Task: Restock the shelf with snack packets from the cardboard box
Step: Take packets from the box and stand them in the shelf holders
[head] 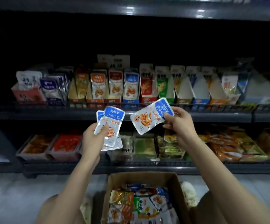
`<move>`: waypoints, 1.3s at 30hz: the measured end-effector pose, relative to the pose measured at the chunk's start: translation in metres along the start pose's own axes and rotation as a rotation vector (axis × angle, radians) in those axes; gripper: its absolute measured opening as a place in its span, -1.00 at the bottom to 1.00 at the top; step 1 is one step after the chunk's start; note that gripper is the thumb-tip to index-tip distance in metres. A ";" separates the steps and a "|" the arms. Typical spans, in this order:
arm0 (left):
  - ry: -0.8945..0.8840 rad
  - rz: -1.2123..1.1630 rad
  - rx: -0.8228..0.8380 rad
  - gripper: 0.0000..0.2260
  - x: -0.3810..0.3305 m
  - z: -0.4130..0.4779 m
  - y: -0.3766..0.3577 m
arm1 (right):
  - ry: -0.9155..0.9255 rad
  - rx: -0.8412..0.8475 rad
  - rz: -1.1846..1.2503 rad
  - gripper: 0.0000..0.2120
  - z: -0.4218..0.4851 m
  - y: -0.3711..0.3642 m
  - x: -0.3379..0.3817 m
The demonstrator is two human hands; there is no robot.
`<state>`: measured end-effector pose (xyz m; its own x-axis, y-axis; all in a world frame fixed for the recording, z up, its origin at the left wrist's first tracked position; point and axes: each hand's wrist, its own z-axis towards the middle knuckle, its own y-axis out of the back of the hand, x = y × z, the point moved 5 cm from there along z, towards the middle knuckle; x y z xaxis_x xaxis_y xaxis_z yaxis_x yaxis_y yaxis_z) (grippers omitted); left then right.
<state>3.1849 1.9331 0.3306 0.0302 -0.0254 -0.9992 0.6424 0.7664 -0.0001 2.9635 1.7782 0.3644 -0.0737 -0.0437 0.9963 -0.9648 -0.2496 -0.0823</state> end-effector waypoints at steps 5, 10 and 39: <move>-0.048 0.013 -0.035 -0.96 -0.027 0.038 -0.003 | 0.232 -0.067 -0.114 -0.86 0.037 -0.026 0.050; -0.062 -0.026 -0.086 -0.93 -0.045 0.078 -0.006 | 0.477 -0.214 -0.527 -0.79 0.086 -0.061 0.080; -0.121 -0.015 -0.108 -0.95 -0.034 0.156 -0.009 | 0.707 -0.178 -1.436 -0.59 0.211 -0.152 0.042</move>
<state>3.2973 1.8266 0.3710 0.1177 -0.1096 -0.9870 0.5573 0.8299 -0.0257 3.1601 1.6097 0.4136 0.8255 0.5614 0.0581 -0.3472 0.4240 0.8365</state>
